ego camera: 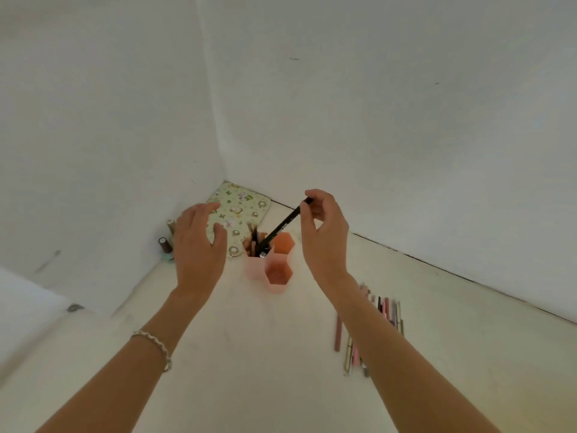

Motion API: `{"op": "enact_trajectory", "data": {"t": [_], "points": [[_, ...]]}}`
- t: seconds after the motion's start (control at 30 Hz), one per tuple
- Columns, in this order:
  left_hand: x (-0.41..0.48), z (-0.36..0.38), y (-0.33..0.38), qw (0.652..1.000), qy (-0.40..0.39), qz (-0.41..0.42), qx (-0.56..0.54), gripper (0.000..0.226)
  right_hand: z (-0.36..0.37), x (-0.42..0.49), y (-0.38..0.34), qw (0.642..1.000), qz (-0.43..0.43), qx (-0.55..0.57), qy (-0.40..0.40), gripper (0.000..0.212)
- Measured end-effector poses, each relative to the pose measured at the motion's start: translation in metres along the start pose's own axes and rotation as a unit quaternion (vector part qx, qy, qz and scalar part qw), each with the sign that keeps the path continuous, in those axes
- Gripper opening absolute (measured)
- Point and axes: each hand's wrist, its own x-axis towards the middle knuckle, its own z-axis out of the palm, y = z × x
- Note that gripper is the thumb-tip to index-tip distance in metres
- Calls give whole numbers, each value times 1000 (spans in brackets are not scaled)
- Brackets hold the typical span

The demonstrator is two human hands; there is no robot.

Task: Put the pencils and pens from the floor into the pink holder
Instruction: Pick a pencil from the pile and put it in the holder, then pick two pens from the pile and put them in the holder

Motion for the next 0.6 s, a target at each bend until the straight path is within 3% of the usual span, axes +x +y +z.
{"op": "enact_trajectory", "data": {"t": [0.13,0.27,0.33,0.4,0.47,0.6], "points": [[12,-12,2,996,7,-56,-63,36,23,-10,10,992,-46,-78,-86,18],[6,-9,12,993,3,-61,-97,33,35,-28,28,947,-164,-214,-175,14],[-3,-1,25,993,-11,-43,-108,30,29,-31,34,951,-167,-220,-139,20],[-16,13,43,986,-69,-34,-145,29,13,-24,38,977,-101,-178,-55,30],[-33,35,61,972,-179,-43,-146,22,-11,-12,43,988,-31,-151,9,34],[-77,100,92,923,-380,-55,-12,26,-64,1,51,986,51,-140,69,38]]}}
